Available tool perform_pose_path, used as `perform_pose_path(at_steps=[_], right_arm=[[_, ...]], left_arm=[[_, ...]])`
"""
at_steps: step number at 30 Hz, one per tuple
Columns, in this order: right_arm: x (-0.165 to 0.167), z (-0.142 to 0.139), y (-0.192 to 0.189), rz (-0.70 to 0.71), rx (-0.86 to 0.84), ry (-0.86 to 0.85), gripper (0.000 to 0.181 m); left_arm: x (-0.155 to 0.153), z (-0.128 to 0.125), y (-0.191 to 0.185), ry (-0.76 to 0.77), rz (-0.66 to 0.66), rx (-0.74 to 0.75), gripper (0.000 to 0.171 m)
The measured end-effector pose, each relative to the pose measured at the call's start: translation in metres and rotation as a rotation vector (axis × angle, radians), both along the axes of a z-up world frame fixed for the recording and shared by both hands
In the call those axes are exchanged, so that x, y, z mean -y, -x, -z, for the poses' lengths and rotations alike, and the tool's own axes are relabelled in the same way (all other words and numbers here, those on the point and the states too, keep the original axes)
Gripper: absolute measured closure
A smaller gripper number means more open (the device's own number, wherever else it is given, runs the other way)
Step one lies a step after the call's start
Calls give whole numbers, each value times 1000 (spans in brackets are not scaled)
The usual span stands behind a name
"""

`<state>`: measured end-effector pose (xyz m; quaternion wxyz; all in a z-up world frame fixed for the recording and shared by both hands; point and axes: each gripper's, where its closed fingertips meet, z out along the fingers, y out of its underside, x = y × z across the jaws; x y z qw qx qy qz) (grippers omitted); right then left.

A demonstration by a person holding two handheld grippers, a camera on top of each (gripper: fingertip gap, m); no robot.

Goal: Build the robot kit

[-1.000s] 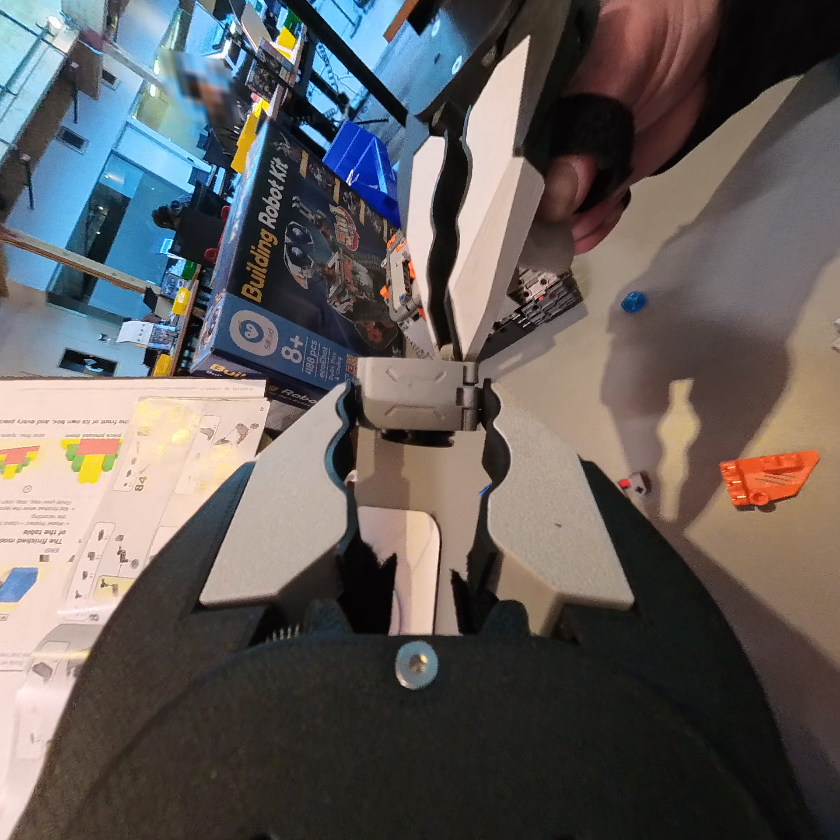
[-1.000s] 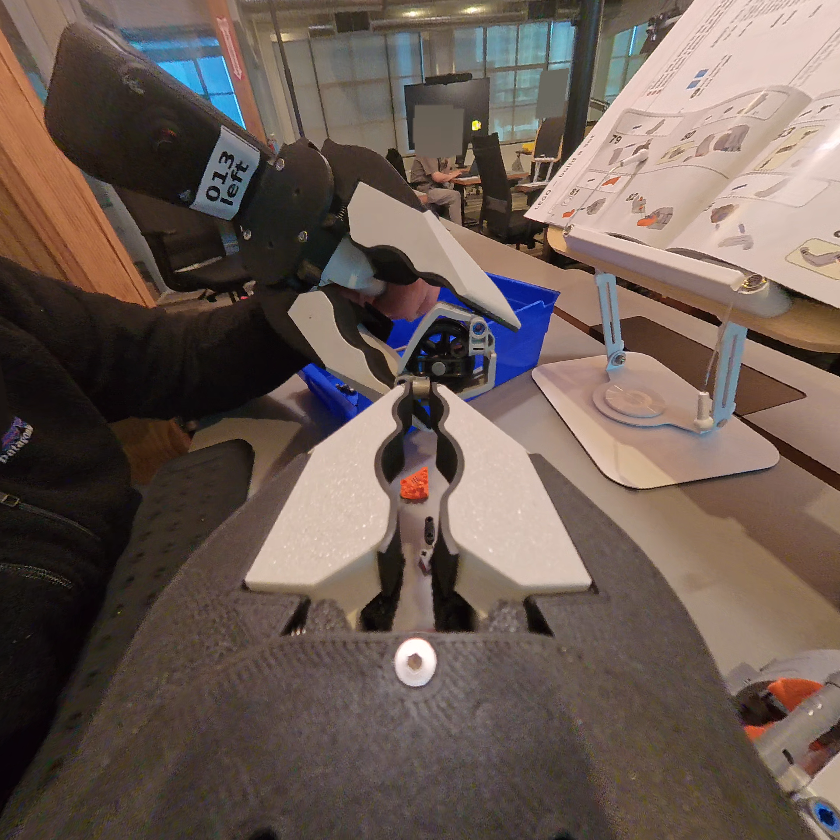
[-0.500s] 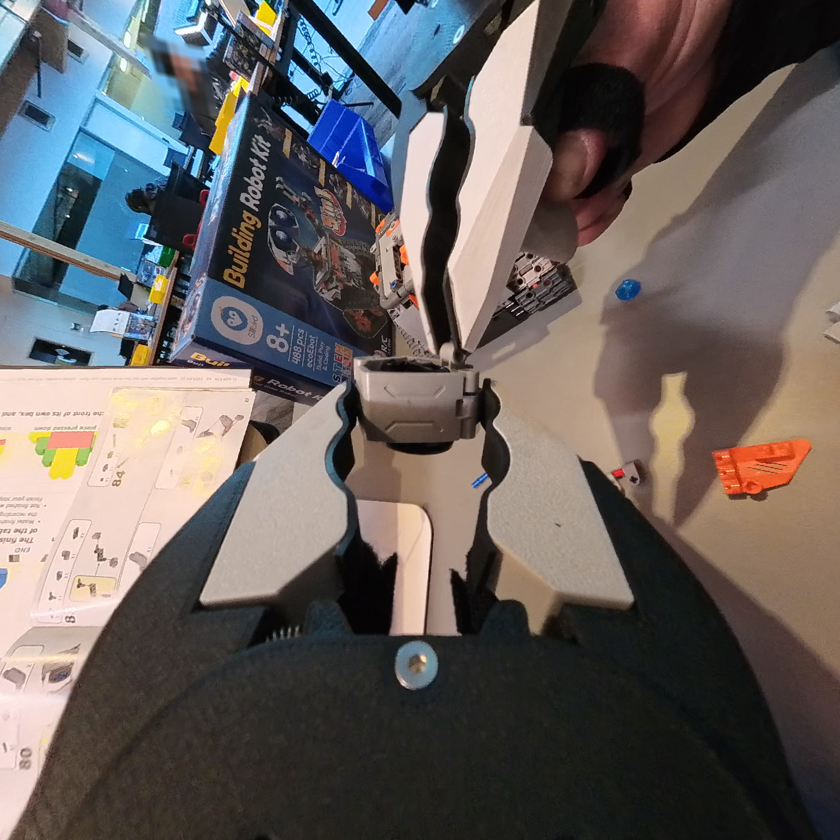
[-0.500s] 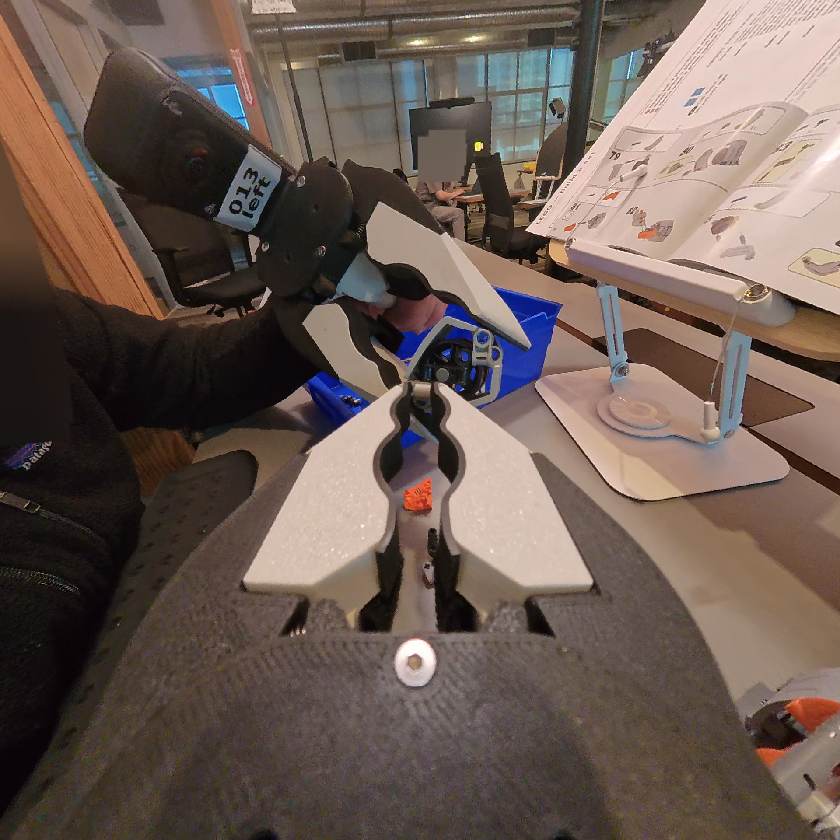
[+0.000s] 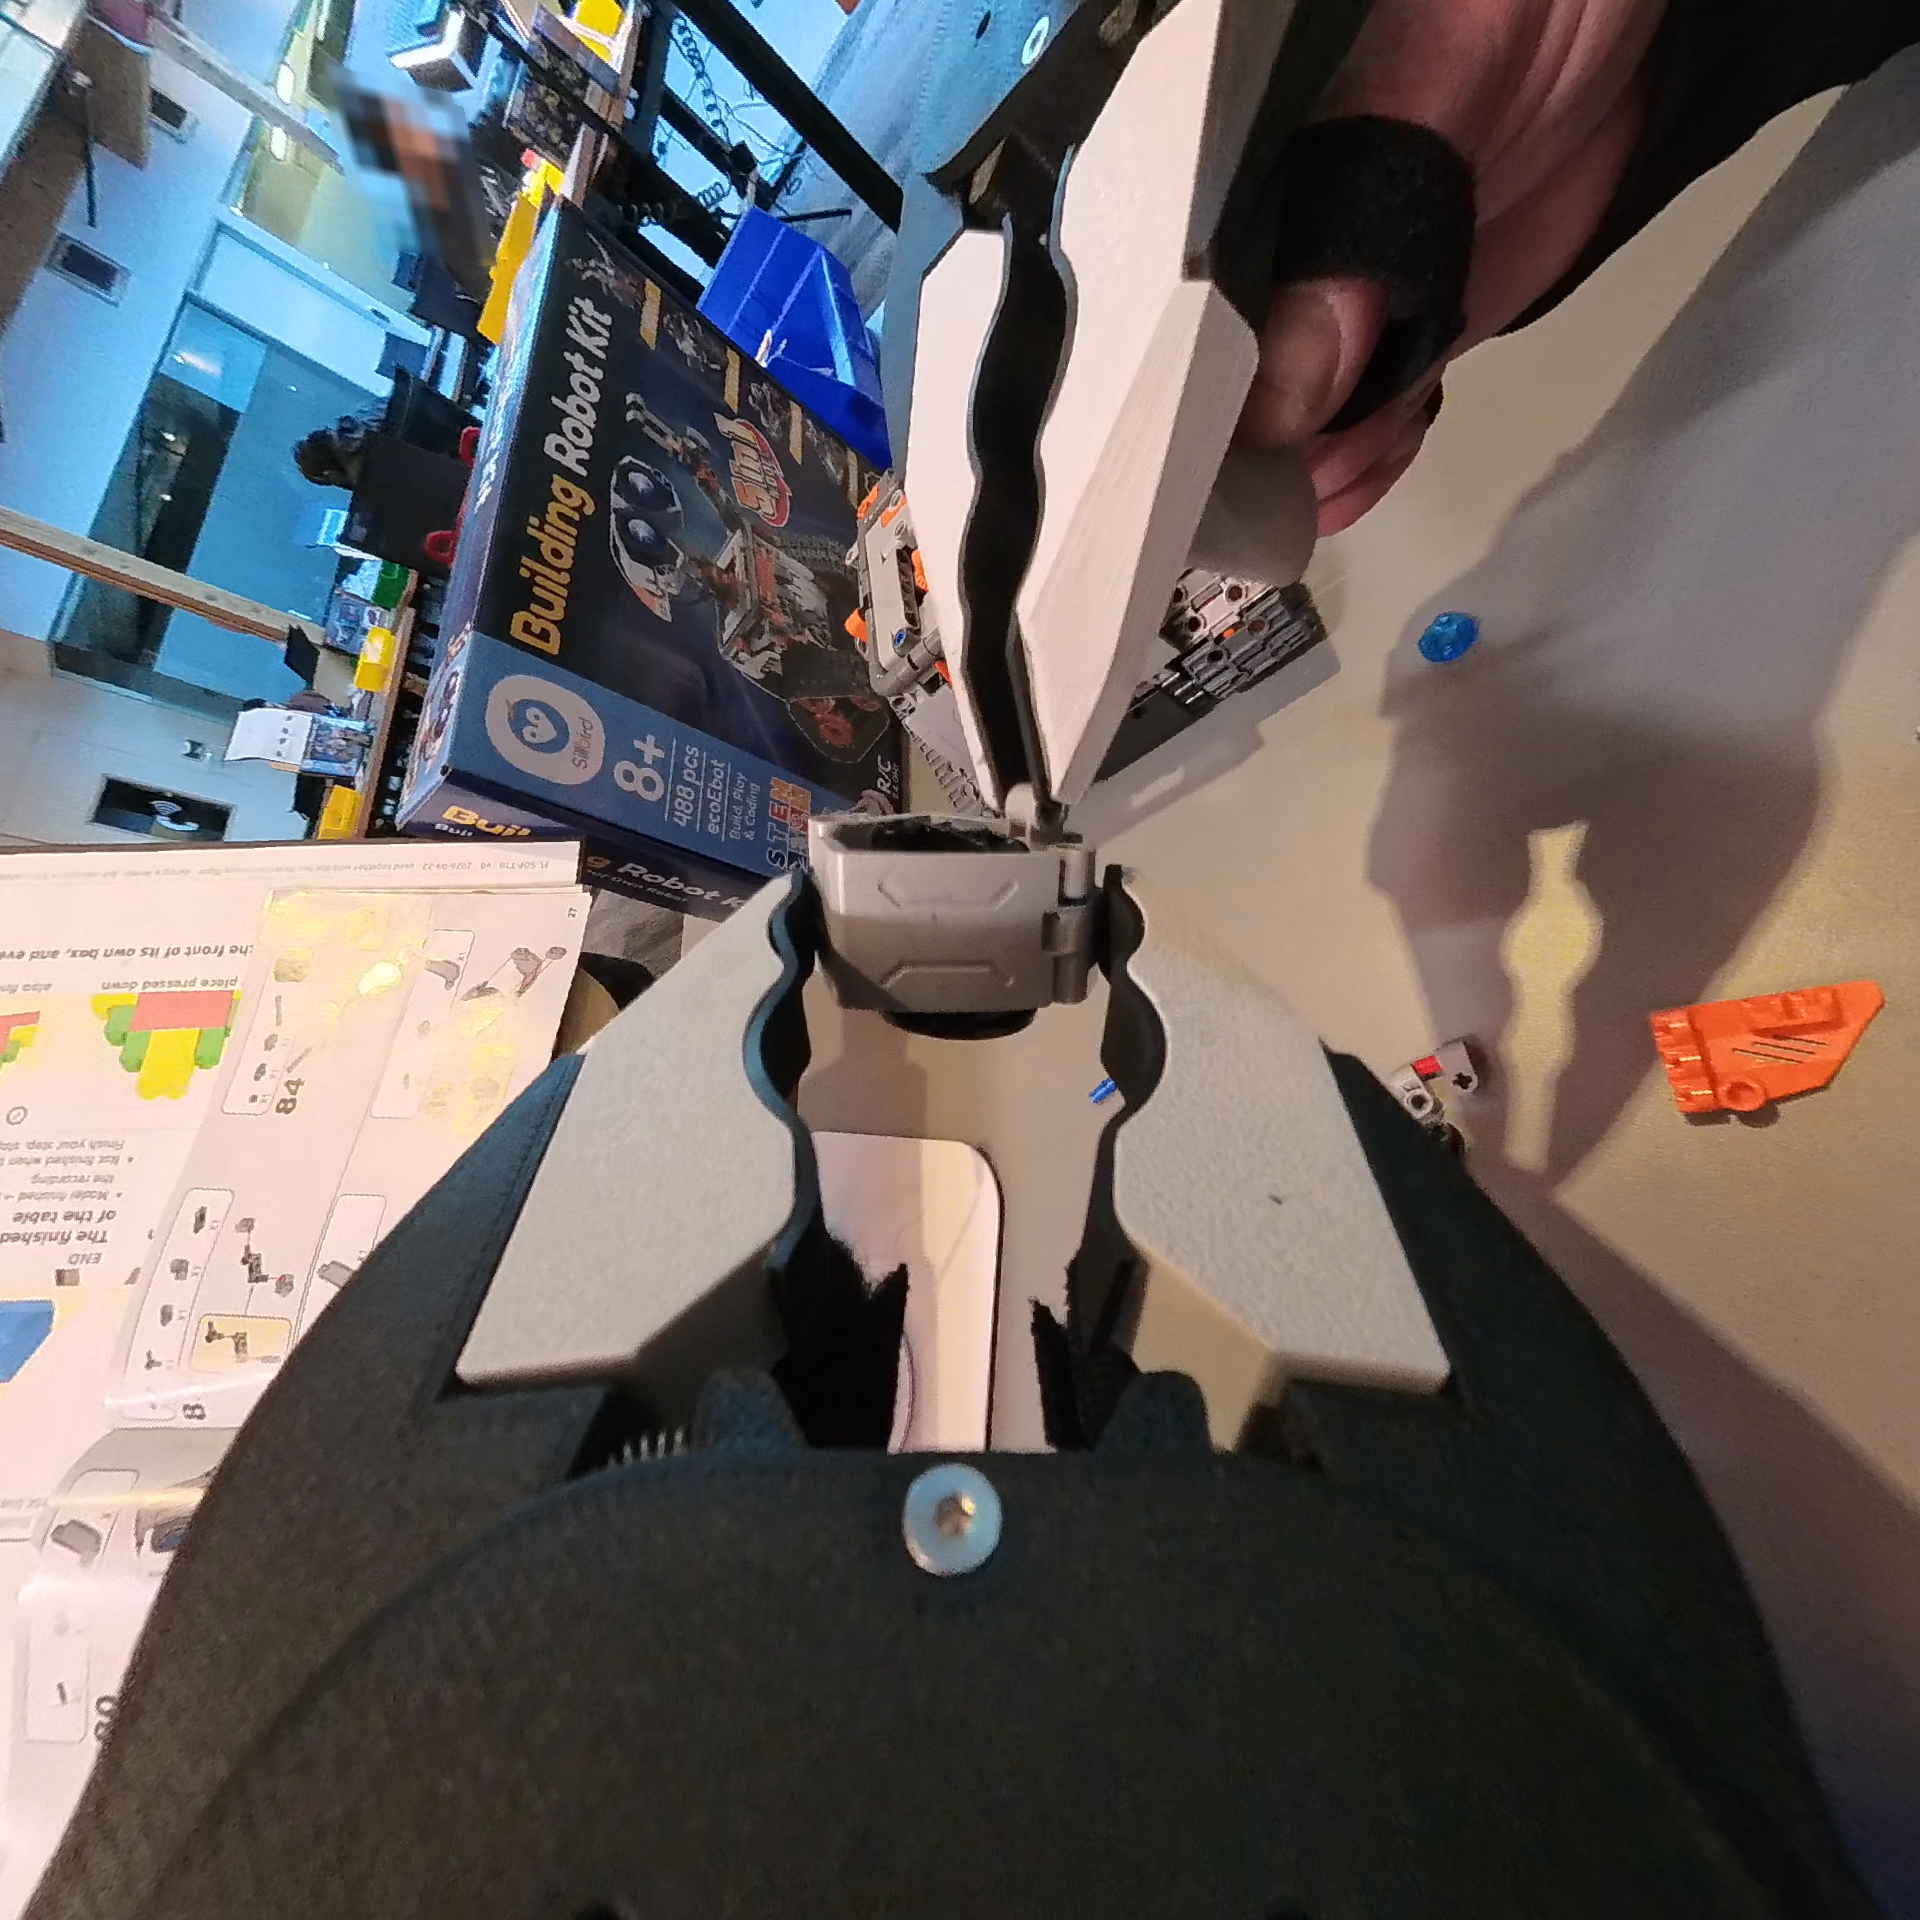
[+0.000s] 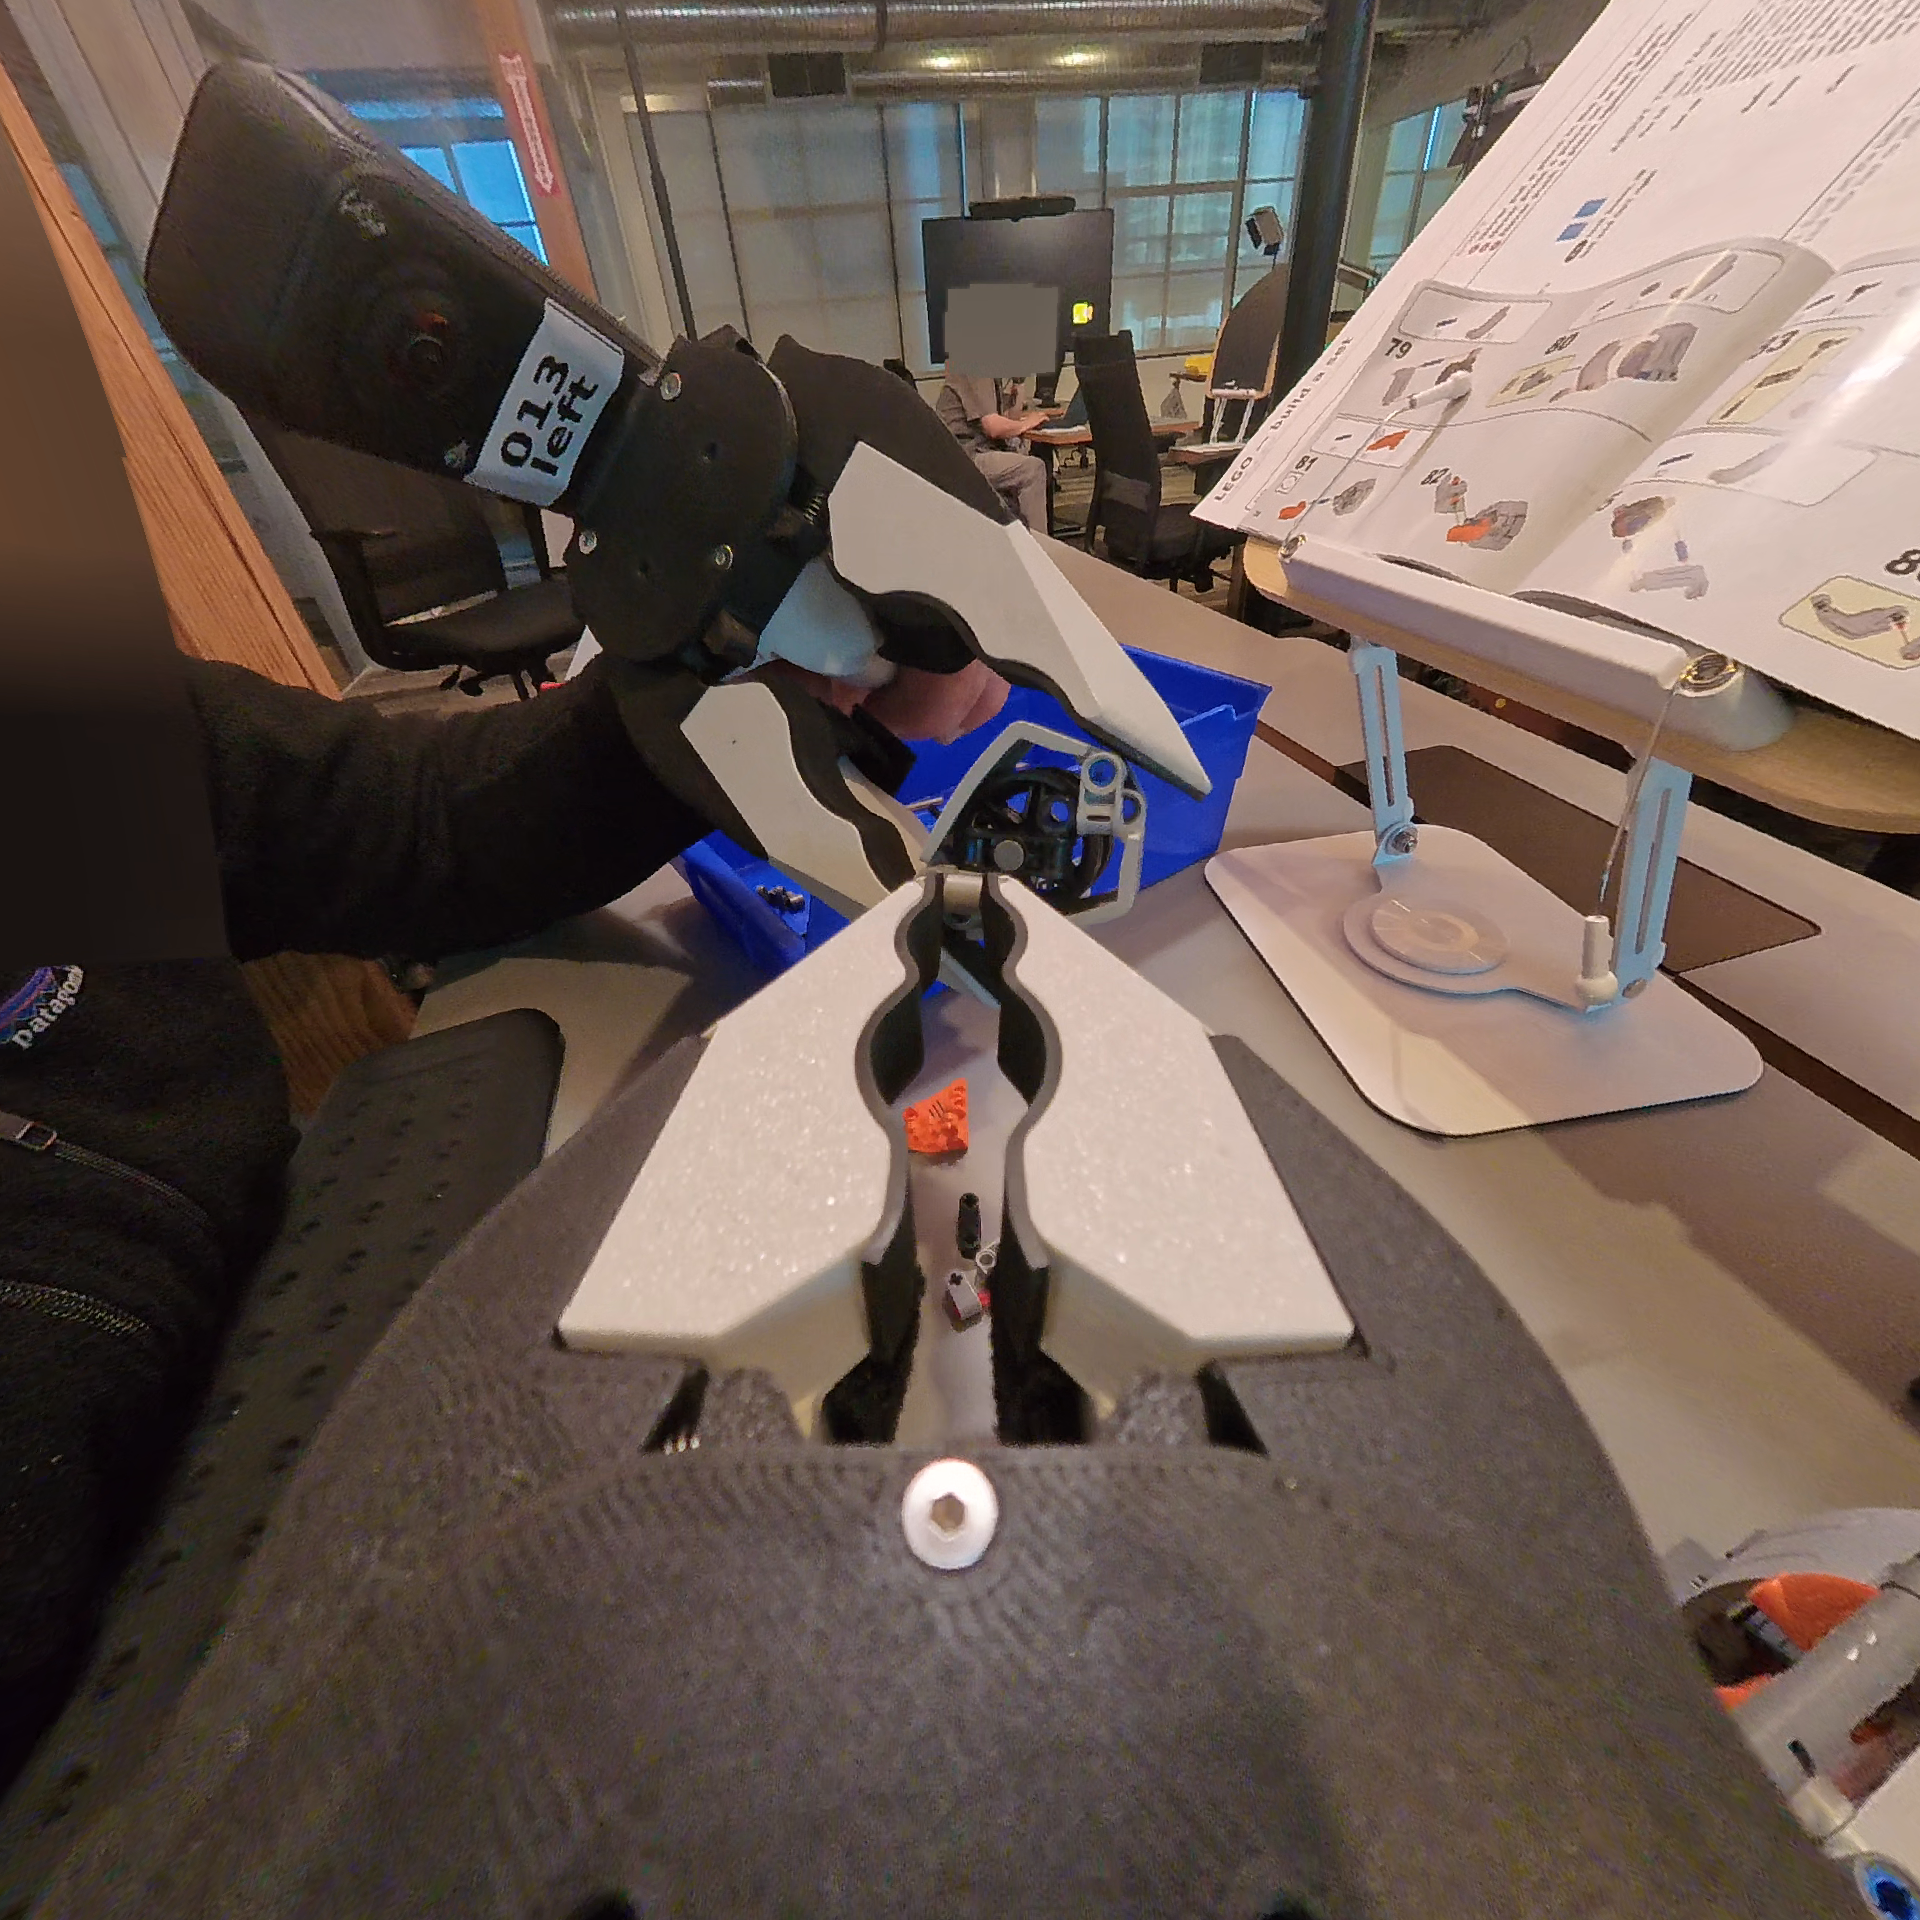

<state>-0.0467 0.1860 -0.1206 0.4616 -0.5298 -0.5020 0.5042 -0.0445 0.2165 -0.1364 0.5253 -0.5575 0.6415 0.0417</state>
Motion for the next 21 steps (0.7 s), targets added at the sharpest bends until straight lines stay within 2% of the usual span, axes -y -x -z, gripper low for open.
perform_pose_path(at_steps=[21], right_arm=[[-3,5,1,26,33,-46,176]], left_arm=[[-5,5,5,-14,-23,-46,119]])
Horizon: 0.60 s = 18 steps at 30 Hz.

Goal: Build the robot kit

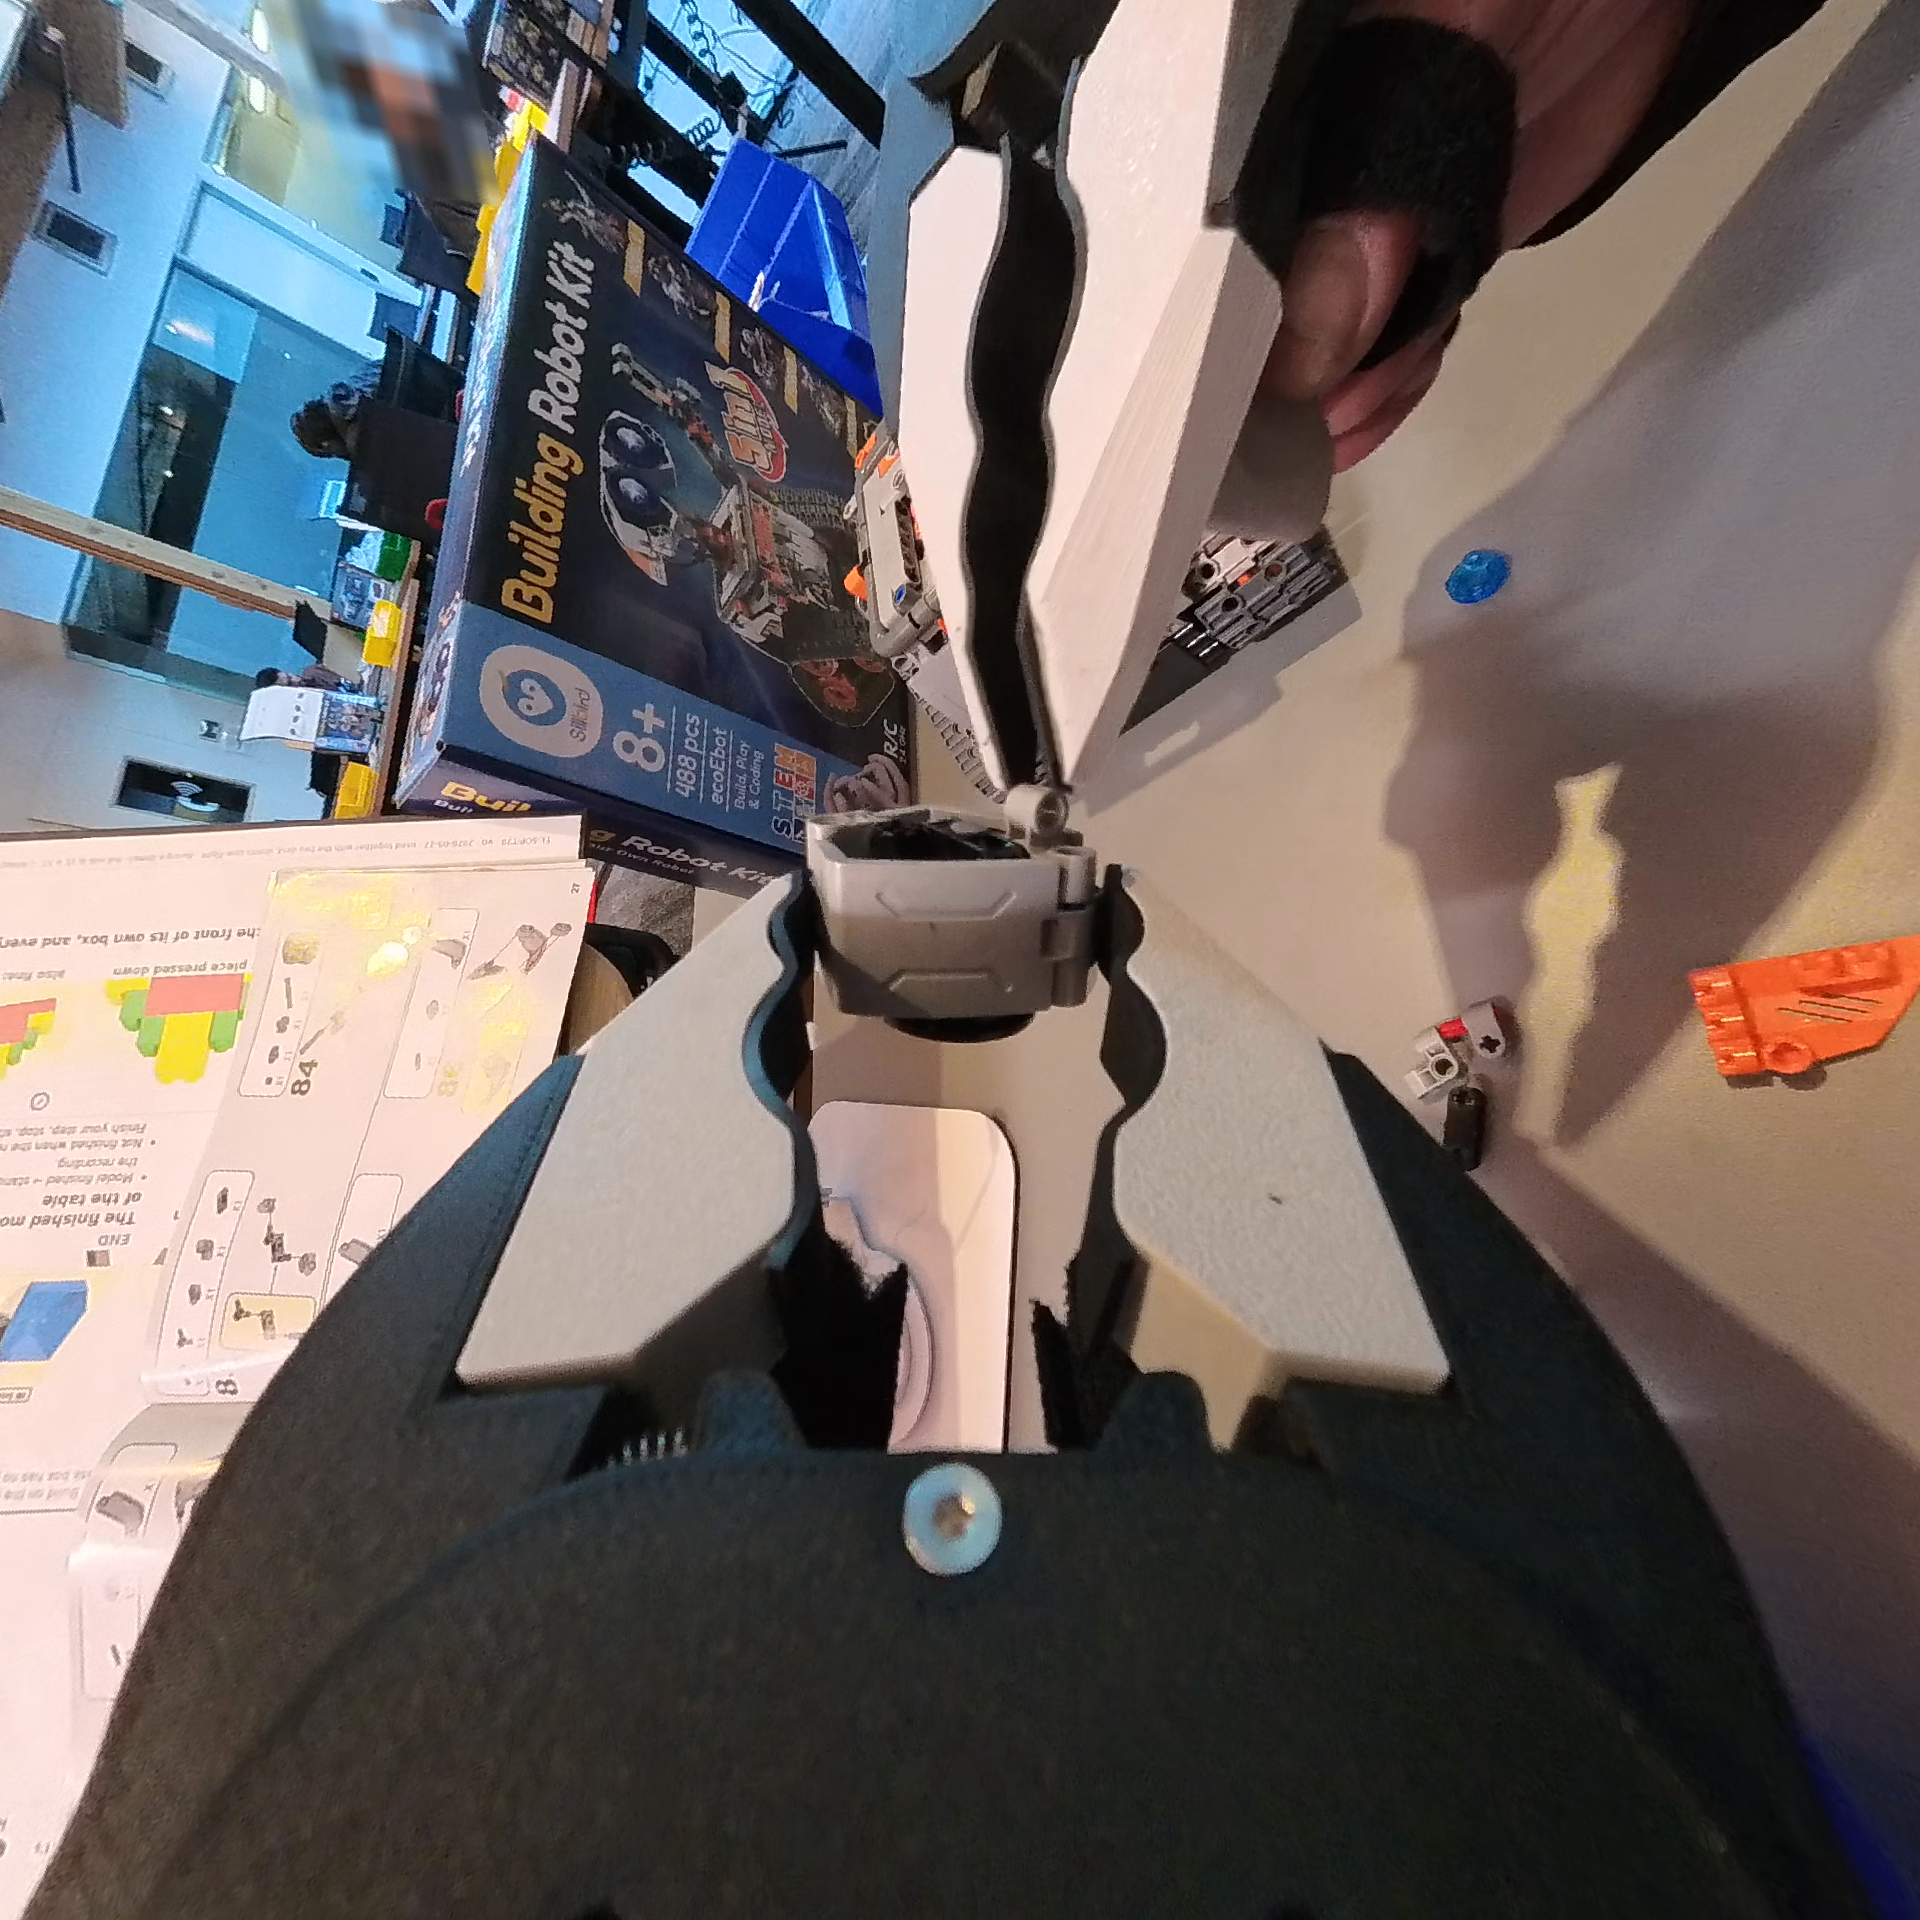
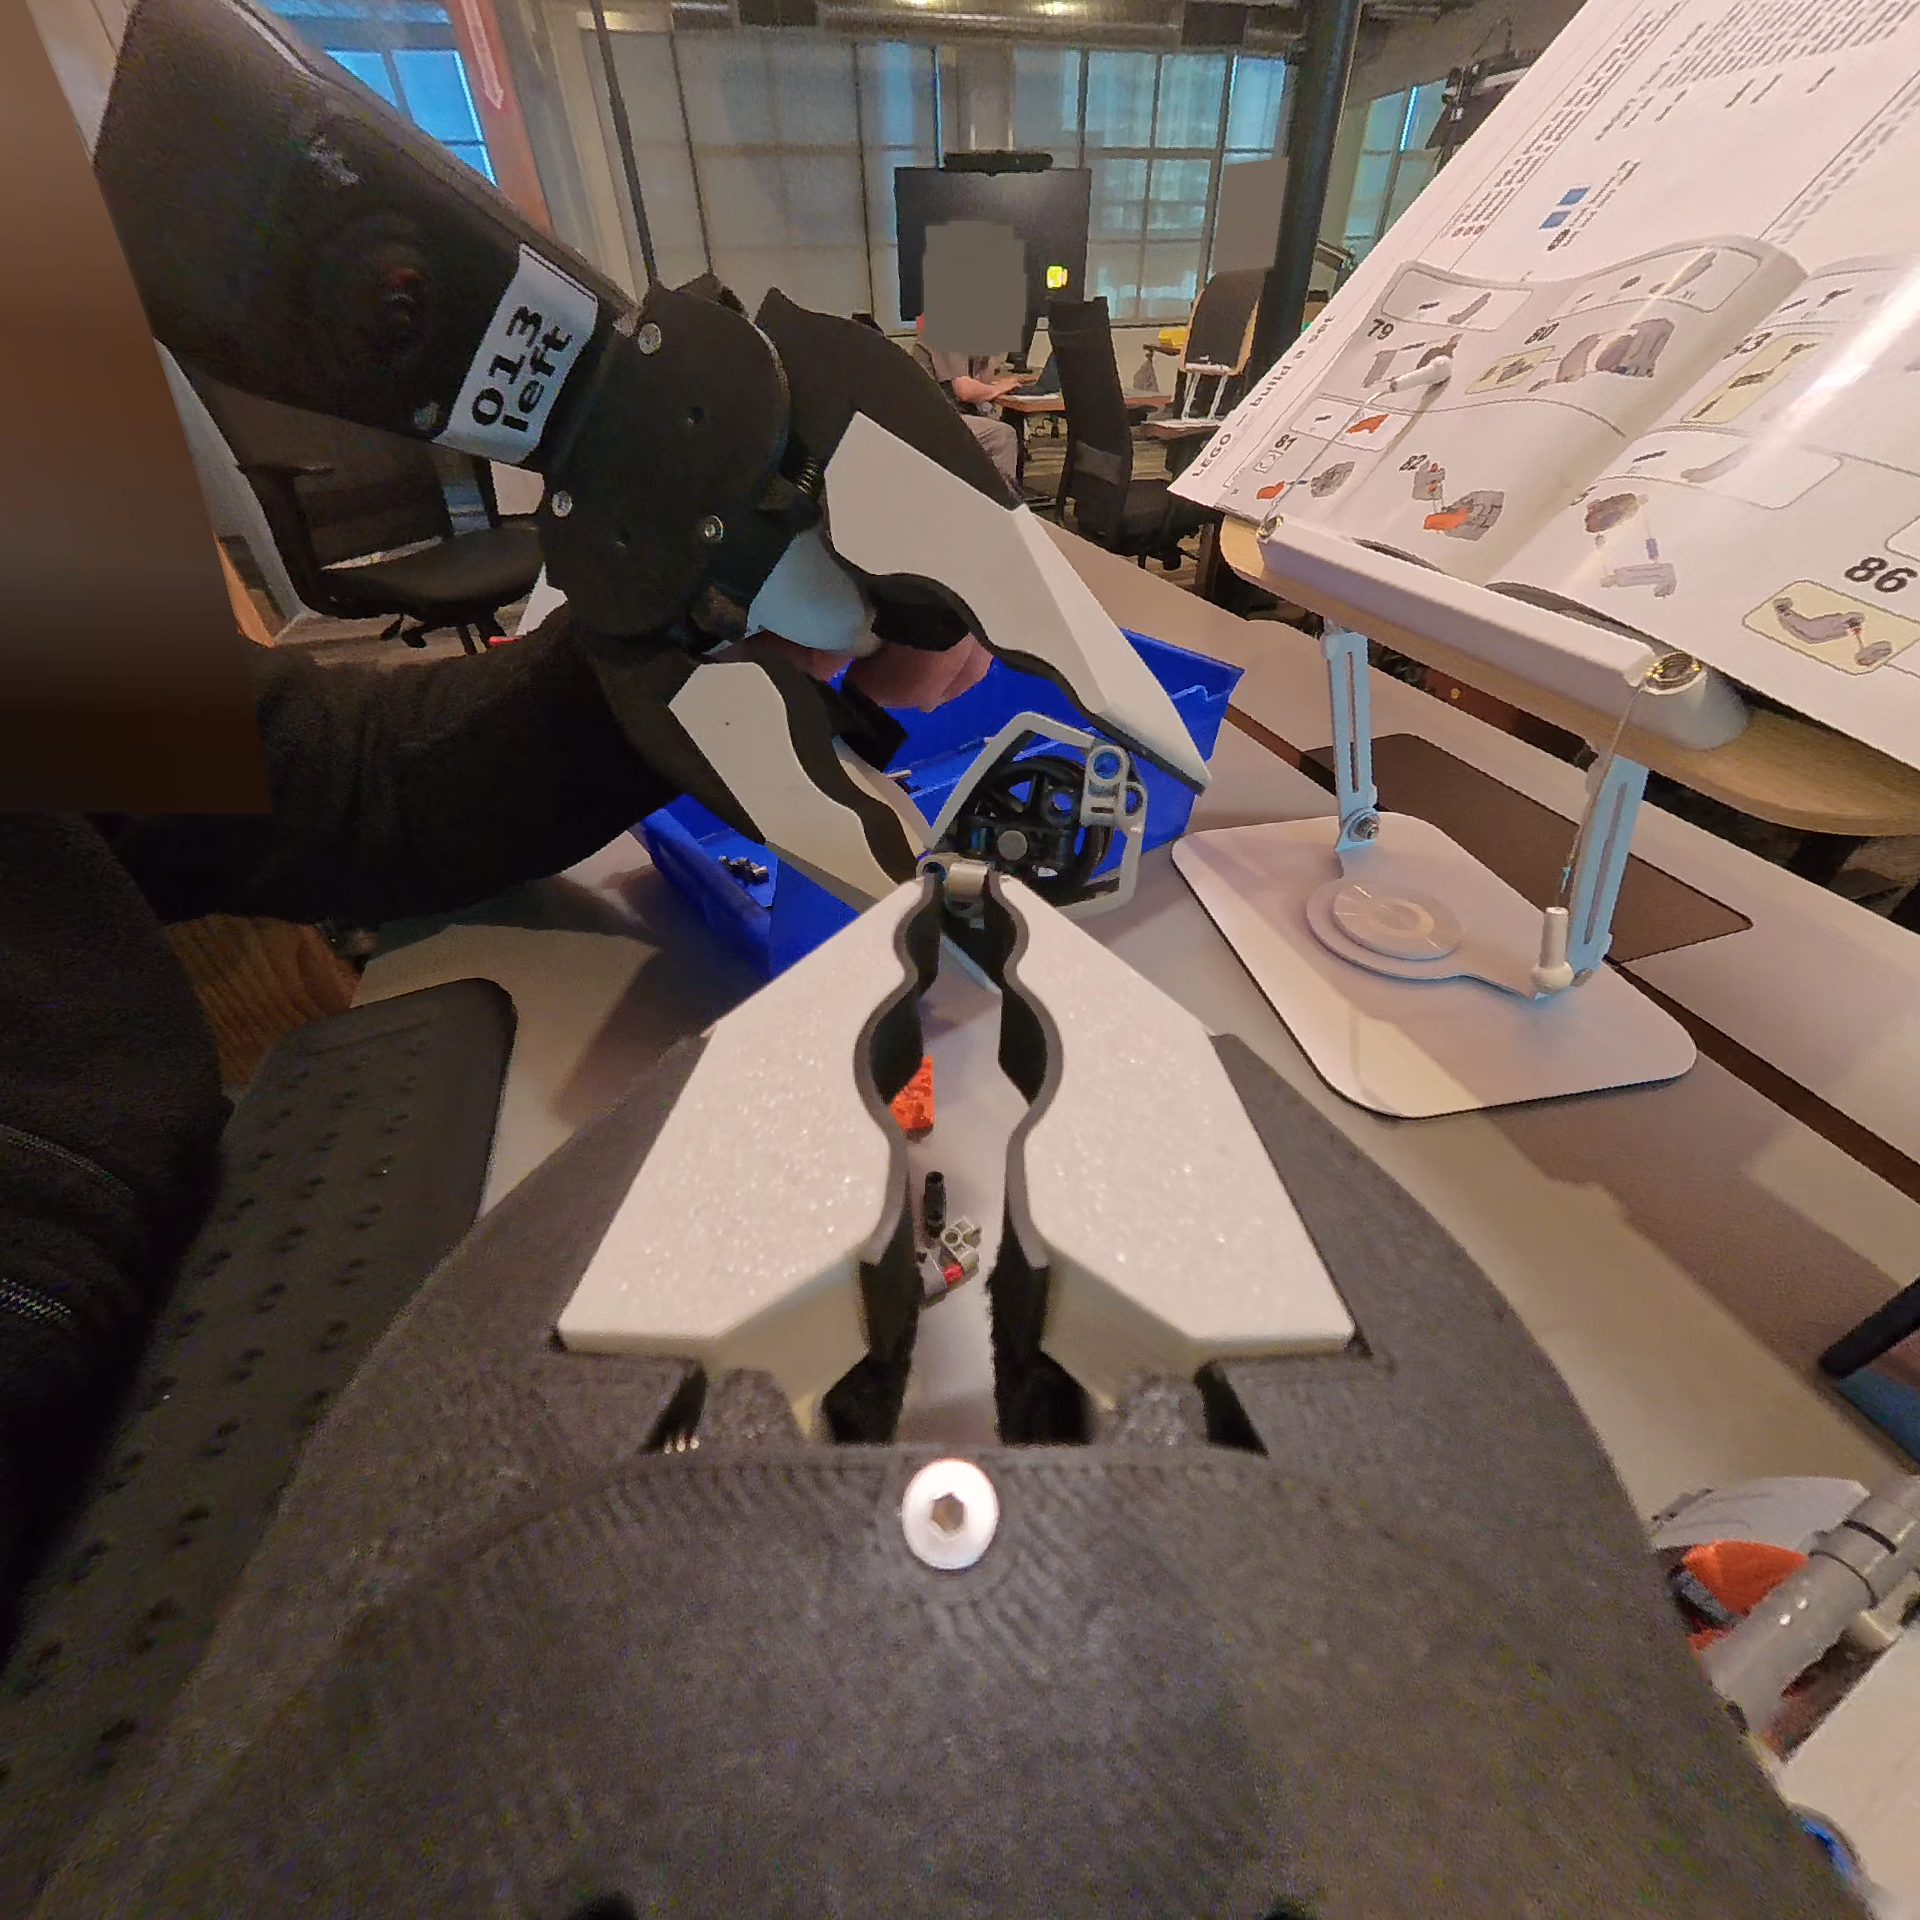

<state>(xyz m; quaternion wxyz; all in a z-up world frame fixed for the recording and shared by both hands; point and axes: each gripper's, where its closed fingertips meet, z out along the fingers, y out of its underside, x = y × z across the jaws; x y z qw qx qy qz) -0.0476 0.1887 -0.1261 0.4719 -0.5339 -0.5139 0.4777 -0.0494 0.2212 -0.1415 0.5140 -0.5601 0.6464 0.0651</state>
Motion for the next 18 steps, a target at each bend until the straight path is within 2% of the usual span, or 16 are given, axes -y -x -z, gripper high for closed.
perform_pose_path(at_steps=[12,18], right_arm=[[-2,15,3,62,121,-98,178],[0,16,2,38,138,-91,179]], left_arm=[[0,6,0,7,-9,-38,119],[1,10,-1,34,-8,-48,119]])
